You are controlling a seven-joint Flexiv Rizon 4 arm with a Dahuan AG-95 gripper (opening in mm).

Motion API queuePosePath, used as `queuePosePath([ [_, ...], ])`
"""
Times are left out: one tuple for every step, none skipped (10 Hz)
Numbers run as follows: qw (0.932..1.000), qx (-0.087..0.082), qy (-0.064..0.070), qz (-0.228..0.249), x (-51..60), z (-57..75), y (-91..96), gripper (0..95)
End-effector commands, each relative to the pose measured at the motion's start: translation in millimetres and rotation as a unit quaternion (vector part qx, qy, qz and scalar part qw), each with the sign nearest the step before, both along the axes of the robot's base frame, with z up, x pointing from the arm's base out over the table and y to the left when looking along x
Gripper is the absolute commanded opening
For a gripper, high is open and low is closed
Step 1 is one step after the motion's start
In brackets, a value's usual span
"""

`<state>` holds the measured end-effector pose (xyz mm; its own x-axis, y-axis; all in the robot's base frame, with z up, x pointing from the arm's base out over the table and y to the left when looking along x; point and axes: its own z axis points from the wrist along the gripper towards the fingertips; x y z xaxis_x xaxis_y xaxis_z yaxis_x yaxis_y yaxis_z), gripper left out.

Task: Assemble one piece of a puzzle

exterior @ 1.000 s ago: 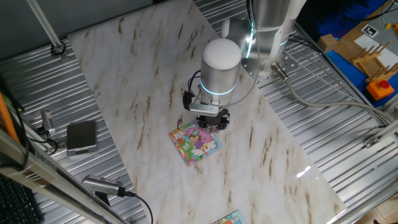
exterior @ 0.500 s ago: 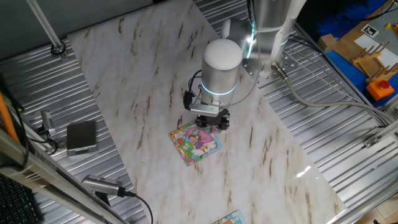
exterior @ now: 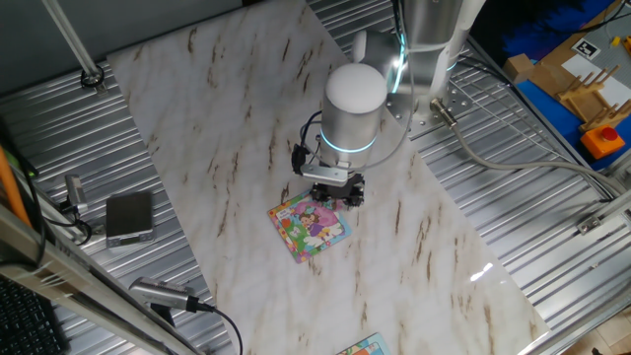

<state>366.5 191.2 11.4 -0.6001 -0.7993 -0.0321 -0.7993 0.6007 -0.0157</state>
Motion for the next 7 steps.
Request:
queuePosePath([
  [1.0000,-0.003,-0.003,-0.004,1.0,-0.2,0.1,57.0],
  [0.9999,-0.004,-0.003,-0.009,1.1,-0.4,0.1,57.0],
  [0.9999,-0.005,-0.003,-0.010,1.2,-0.9,0.1,57.0],
  [0.9999,-0.005,-0.003,-0.012,1.4,-1.6,0.1,38.0],
  [0.9999,-0.005,-0.004,-0.013,1.6,-2.2,0.0,38.0],
  [0.9999,-0.005,-0.004,-0.013,1.6,-2.3,0.0,38.0],
  [0.9999,-0.005,-0.004,-0.013,1.7,-2.3,0.1,38.0],
])
